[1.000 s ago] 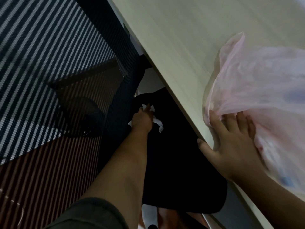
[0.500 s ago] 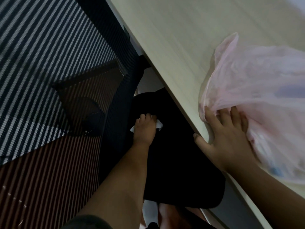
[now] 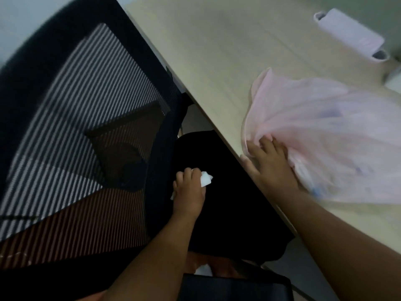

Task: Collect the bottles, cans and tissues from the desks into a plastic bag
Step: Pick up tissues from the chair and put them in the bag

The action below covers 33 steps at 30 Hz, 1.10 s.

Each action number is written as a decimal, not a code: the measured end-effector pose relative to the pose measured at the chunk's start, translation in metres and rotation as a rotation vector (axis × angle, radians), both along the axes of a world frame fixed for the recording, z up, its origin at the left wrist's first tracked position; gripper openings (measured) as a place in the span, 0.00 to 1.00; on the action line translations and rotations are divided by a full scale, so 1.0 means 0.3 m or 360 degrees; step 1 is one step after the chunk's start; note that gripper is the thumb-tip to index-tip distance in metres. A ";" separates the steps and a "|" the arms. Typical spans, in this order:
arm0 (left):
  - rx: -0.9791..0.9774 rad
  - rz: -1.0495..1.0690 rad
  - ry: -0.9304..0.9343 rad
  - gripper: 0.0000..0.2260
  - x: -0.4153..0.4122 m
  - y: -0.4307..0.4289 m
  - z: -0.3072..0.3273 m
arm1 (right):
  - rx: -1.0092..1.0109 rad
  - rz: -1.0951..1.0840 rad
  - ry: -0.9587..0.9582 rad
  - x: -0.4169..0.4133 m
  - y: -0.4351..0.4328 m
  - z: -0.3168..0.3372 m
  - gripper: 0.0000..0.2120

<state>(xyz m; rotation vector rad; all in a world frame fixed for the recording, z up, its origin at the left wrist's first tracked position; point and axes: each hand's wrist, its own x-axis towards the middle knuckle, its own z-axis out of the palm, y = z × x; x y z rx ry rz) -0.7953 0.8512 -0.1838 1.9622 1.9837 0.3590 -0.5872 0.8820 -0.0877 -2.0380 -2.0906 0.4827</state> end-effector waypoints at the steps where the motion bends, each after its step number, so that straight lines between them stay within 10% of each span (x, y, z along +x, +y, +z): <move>1: 0.0020 0.0009 0.0008 0.12 -0.006 -0.028 0.027 | 0.0006 -0.0050 0.0072 0.003 -0.019 0.002 0.19; 14: 0.0182 -0.0288 -0.0156 0.06 0.103 -0.081 0.485 | 0.0614 -0.0771 0.0504 0.168 -0.332 0.288 0.15; 21: 0.0125 -0.0692 -0.0660 0.06 0.347 0.002 0.681 | 0.1033 -0.1275 0.0006 0.312 -0.353 0.519 0.13; 28: -0.0523 -0.1165 -0.0663 0.08 0.595 0.058 0.841 | 0.1123 -0.1322 0.0457 0.449 -0.373 0.669 0.11; 33: -0.0342 -0.0662 -0.0906 0.17 0.761 0.128 0.844 | 0.1163 -0.1262 0.0643 0.499 -0.379 0.712 0.12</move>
